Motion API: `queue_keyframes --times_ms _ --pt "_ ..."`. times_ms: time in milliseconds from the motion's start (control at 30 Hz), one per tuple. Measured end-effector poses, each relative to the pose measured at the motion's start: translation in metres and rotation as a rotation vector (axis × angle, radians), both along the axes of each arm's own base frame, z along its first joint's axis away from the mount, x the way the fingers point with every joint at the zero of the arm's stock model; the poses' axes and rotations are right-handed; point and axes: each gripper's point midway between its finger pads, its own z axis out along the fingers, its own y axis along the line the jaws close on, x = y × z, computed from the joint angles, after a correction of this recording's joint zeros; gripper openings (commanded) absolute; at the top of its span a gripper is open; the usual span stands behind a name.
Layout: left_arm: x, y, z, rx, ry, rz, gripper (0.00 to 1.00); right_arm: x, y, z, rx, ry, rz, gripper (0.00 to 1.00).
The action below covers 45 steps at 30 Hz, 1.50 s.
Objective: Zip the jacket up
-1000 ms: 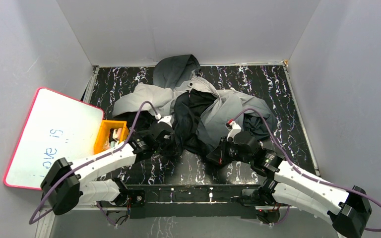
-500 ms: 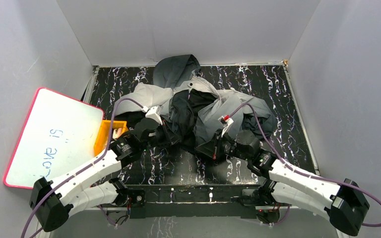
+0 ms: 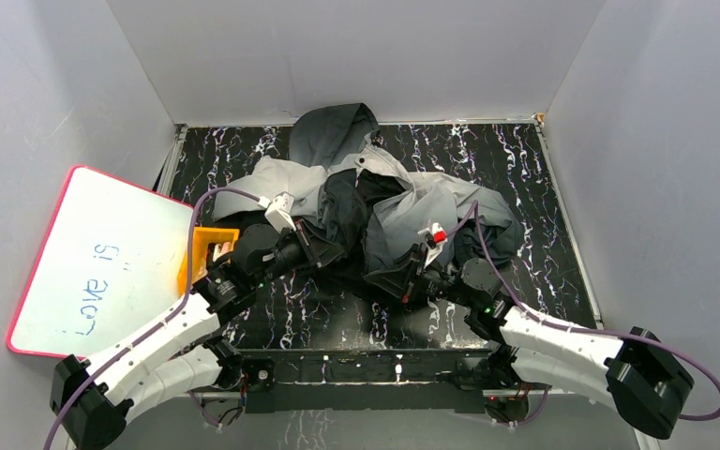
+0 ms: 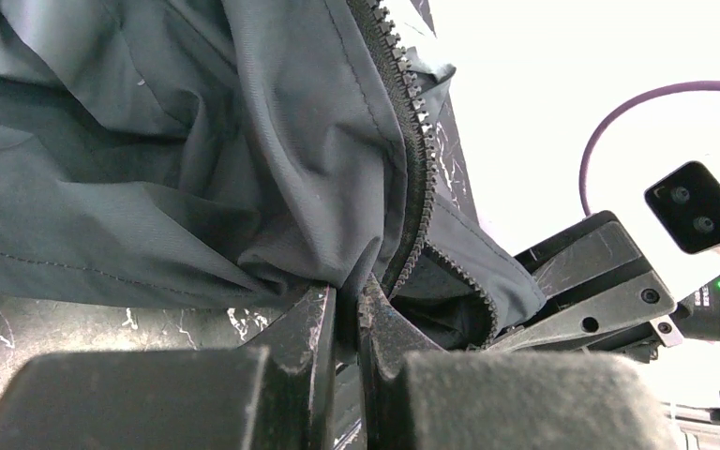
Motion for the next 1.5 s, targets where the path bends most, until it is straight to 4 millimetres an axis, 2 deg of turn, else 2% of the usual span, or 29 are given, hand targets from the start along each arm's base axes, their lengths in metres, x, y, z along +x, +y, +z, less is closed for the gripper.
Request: queue_keyframes --times_ms 133,400,733,1500 --pt "-0.003 -0.003 0.001 -0.028 -0.011 -0.026 0.00 0.002 0.004 0.005 0.021 -0.043 0.008 0.00" --pt "-0.010 -0.006 0.010 -0.083 -0.053 -0.067 0.00 0.006 0.010 0.001 0.013 -0.051 0.017 0.00" --pt "-0.013 -0.007 0.003 -0.082 -0.046 -0.081 0.00 0.013 0.013 0.005 0.033 -0.066 -0.010 0.00" --pt "-0.011 -0.009 0.008 -0.096 -0.062 -0.081 0.00 0.021 0.019 0.007 0.035 -0.065 -0.026 0.00"
